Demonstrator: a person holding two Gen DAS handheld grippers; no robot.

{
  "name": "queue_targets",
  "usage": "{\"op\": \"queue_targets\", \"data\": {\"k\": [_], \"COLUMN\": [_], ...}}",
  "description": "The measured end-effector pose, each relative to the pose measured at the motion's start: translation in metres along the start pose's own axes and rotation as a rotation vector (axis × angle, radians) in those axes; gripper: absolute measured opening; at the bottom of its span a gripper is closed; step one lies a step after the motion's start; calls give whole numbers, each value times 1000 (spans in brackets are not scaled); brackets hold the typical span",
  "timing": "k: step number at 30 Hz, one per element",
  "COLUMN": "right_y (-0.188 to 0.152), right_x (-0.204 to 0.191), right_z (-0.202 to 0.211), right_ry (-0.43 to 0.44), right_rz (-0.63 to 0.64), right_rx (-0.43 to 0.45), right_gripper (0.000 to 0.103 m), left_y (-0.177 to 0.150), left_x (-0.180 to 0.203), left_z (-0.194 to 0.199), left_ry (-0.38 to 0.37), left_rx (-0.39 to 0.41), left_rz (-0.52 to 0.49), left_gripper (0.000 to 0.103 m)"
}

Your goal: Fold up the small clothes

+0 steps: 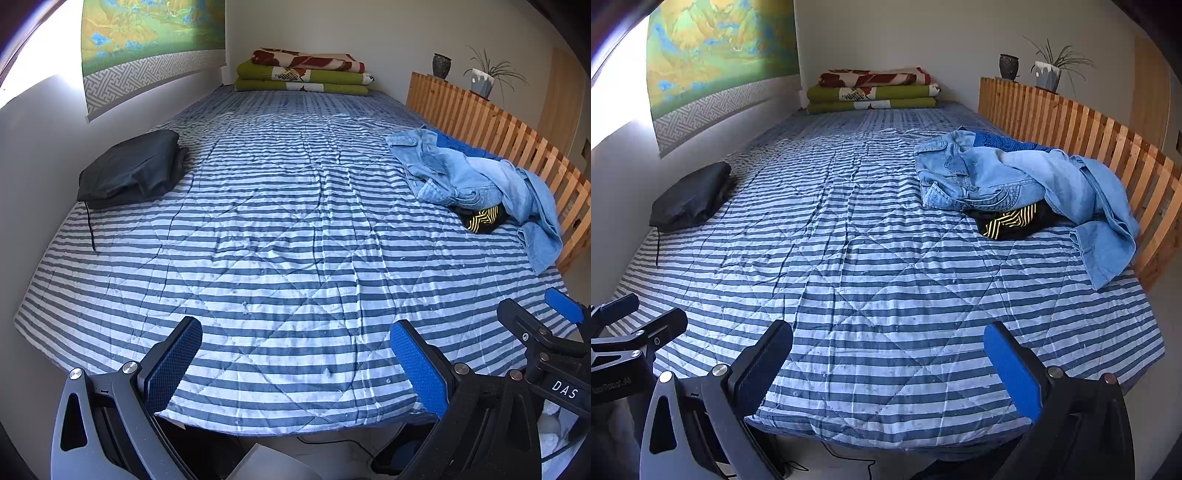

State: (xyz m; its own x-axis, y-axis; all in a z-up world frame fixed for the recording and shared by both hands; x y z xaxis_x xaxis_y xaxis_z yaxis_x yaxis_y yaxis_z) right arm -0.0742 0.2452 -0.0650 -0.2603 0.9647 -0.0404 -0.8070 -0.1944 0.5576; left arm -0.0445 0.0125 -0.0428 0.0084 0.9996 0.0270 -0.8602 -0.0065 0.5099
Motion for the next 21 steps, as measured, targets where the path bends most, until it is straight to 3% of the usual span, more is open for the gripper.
{"op": "queue_targets", "data": {"k": [21], "right_y": [-1], "right_x": [-4], "right_z": [-5], "right_ry": [-4], "right_rz": [6], "right_rx": [-10], "right_gripper": [102], "left_y": [1], "left_x": [-4], "left_z": [-7], "left_ry": [-5], "left_rx": [-4], "left_rz": [-4], "left_gripper": [103]}}
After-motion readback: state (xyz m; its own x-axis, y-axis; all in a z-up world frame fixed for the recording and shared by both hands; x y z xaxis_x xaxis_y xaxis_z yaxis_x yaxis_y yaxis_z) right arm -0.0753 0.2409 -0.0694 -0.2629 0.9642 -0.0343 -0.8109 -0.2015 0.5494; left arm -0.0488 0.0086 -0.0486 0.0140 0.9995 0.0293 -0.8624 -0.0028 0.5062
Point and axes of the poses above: each gripper's, at about its wrist camera, not at the fingertips, and z roughly against the way its jaws point, x to its right, y to its top, the point moved 1 cm from there along -z, roughly the way its jaws point, and after that the axes turned 9 degrees about -x, right-handed, at the moved point
